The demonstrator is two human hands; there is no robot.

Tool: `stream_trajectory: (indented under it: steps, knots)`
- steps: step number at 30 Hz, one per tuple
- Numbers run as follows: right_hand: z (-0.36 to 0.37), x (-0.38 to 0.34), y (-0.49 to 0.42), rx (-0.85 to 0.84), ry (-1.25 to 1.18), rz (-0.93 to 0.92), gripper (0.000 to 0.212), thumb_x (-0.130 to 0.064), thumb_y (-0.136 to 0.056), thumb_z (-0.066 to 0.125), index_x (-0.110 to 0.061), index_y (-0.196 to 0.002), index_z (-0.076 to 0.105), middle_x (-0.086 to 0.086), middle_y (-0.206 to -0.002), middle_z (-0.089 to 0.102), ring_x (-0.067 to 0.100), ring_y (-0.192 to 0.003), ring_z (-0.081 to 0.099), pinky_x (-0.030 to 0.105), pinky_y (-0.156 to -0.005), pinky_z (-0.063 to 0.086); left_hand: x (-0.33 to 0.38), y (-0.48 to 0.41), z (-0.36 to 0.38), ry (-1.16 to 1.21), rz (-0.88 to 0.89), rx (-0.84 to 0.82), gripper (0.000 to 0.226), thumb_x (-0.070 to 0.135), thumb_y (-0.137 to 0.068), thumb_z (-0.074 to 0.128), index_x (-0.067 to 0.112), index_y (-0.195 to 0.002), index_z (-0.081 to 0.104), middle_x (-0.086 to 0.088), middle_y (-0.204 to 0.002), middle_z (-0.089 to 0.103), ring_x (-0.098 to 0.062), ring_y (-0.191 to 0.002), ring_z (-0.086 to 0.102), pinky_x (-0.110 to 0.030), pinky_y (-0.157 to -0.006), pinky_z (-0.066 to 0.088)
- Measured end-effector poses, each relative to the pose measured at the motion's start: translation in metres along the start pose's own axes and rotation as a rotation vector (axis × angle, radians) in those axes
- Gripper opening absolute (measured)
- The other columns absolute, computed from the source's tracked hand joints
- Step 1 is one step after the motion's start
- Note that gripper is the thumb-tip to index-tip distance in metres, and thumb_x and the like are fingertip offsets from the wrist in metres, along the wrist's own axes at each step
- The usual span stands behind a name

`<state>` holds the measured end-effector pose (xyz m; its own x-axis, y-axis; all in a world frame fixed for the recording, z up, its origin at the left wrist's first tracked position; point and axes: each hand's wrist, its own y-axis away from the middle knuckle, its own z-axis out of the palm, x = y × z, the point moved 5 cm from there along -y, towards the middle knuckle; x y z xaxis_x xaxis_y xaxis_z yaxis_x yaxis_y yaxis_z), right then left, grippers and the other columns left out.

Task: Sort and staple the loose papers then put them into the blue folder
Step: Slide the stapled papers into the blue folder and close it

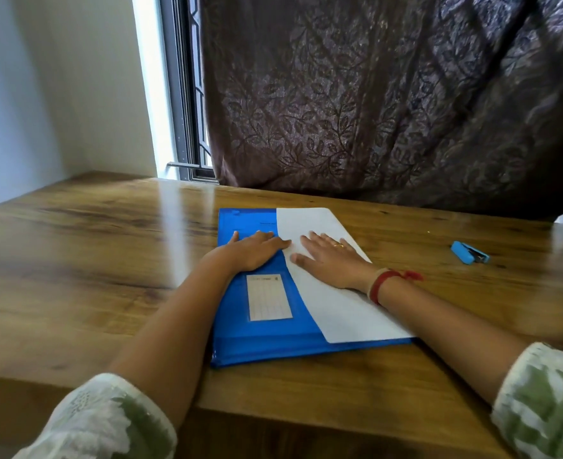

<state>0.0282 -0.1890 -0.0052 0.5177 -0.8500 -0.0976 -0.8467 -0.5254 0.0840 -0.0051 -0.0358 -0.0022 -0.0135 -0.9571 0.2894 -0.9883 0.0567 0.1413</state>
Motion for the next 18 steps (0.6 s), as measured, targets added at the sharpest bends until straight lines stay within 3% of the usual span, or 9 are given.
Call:
stream_trajectory:
  steps: [4,10,14,16,18]
  knots:
    - [0.003,-0.006,0.050,-0.073,0.052,-0.100,0.075,-0.067,-0.094,0.017,-0.029,-0.155,-0.003,-0.004,-0.162,-0.008,0.016,-0.149,-0.007,0.045,-0.120,-0.003,0.000,0.001,0.001,-0.030,-0.026,0.030,0.056,0.052,-0.102,0.008,0.035,-0.153,0.025,-0.003,-0.162,0.016,-0.023,-0.149,0.013,-0.058,-0.117,-0.009]
    - [0.010,-0.016,0.095,-0.164,0.092,-0.191,0.077,-0.072,-0.088,0.015,-0.038,-0.152,-0.012,-0.006,-0.160,-0.018,0.015,-0.148,-0.015,0.043,-0.120,-0.009,0.002,0.003,0.006,-0.150,-0.008,0.061,0.050,0.048,-0.104,0.021,0.041,-0.153,0.015,0.002,-0.163,0.011,-0.020,-0.150,0.007,-0.062,-0.116,-0.006]
    - [0.017,-0.023,0.117,-0.183,0.076,-0.278,0.082,-0.075,-0.081,0.011,-0.039,-0.151,-0.012,-0.009,-0.160,-0.020,0.012,-0.147,-0.018,0.039,-0.118,-0.012,0.002,0.003,0.009,-0.201,0.022,0.055,0.051,0.047,-0.104,0.019,0.039,-0.153,0.013,0.003,-0.164,0.008,-0.020,-0.151,0.004,-0.064,-0.115,-0.005]
    - [0.015,-0.024,0.121,-0.220,0.004,-0.332,0.076,-0.070,-0.086,0.016,-0.038,-0.152,-0.004,-0.010,-0.161,-0.013,0.010,-0.147,-0.014,0.038,-0.117,-0.012,0.004,0.006,0.009,-0.218,0.036,0.055,0.055,0.055,-0.101,0.019,0.040,-0.154,0.011,0.003,-0.164,0.006,-0.020,-0.151,0.002,-0.063,-0.115,-0.007]
    - [0.004,-0.023,0.123,-0.298,-0.253,-0.356,0.061,-0.061,-0.093,0.030,-0.039,-0.149,0.023,-0.009,-0.162,0.010,0.010,-0.148,0.003,0.038,-0.118,-0.004,0.005,0.009,0.011,-0.215,0.039,0.061,0.067,0.069,-0.094,0.021,0.040,-0.154,0.010,0.003,-0.164,0.005,-0.020,-0.151,0.001,-0.060,-0.117,-0.007]
